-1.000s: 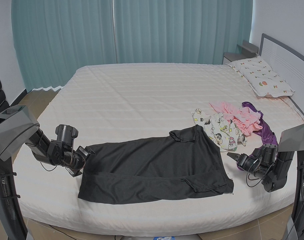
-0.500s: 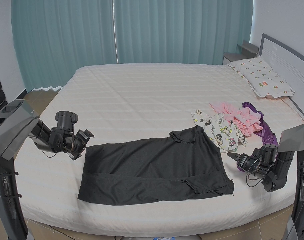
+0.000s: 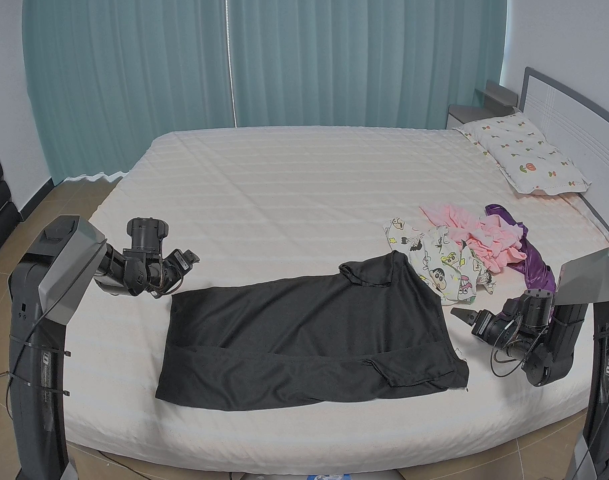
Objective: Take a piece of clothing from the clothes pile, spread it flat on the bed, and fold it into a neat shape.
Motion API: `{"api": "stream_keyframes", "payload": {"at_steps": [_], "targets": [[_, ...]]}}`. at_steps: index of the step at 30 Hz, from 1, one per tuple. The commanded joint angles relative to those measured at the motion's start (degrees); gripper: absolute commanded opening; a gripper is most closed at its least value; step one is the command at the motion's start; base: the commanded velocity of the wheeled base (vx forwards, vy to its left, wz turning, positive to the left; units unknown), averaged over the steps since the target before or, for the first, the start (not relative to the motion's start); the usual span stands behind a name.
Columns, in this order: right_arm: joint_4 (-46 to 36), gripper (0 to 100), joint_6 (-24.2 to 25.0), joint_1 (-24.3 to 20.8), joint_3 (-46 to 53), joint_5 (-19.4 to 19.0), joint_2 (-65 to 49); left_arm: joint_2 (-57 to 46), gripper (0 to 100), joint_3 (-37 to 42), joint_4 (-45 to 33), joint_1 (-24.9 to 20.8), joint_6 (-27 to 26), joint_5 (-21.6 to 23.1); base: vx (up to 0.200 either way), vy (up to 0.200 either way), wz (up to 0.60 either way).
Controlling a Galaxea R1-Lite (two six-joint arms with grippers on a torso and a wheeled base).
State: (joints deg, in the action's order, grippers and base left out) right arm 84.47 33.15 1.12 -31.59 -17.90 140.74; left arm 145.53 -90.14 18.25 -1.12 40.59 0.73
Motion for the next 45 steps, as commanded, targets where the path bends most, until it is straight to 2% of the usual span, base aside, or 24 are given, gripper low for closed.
{"api": "stream_keyframes", "payload": {"at_steps": [1, 21, 22, 27, 30, 33, 35, 37, 38, 42, 45], "targets": [[-0.01, 100, -0.01, -0.42, -0.05, -0.03, 0.41, 3.09, 100, -1.18, 0.3, 0.51, -0.34, 0.15, 0.0, 0.0, 0.0], [-0.09, 100, 0.25, -0.42, -1.81, -0.03, 0.15, 5.46, 100, -1.97, -0.14, -0.02, -2.01, -0.12, 0.0, 0.0, 0.0], [-0.09, 100, 0.25, -0.42, -1.9, -0.03, 0.06, 5.46, 0, -2.24, -0.14, -0.02, -1.83, -0.12, 0.0, 0.0, 0.0], [-1.59, 100, 0.52, -2.53, -3.04, 0.05, -2.58, 4.94, 0, -1.88, 0.03, 0.15, -0.52, -0.64, 0.0, 0.0, 0.0], [-8.71, 100, 4.12, -3.06, -8.49, 0.41, -4.86, 4.32, 0, -1.8, 0.03, 0.42, 3.35, -0.73, 0.0, 0.0, 0.0], [-21.01, 100, 6.58, -4.73, -15.0, 5.06, -7.41, 2.74, 0, -1.27, -0.14, 0.68, 7.13, -0.47, 0.0, 0.0, 0.0], [-25.23, 100, 6.67, -6.48, -19.13, 8.76, -6.88, 2.21, 0, -0.39, 0.12, 0.77, 7.83, -0.38, 0.0, 0.0, 0.0], [-27.25, 100, 6.14, -7.71, -24.4, 12.71, -4.33, 2.04, 0, 0.14, 0.21, 0.77, 7.83, -0.38, 0.0, 0.0, 0.0], [-27.43, 100, 5.61, -8.06, -26.25, 13.41, -3.19, 1.95, 0, 0.31, 0.21, 0.77, 7.92, -0.29, 0.0, 0.0, 0.0], [-32.7, 100, 0.34, -8.68, -33.72, 13.5, -1.35, 1.25, 0, 1.1, 0.03, 1.21, 8.36, 0.15, 0.0, 0.0, 0.0], [-39.56, 100, 0.08, -10.35, -39.61, 12.53, -1.26, 0.98, 0, 1.46, 0.03, 1.3, 9.15, 0.32, 0.0, 0.0, 0.0]]}}
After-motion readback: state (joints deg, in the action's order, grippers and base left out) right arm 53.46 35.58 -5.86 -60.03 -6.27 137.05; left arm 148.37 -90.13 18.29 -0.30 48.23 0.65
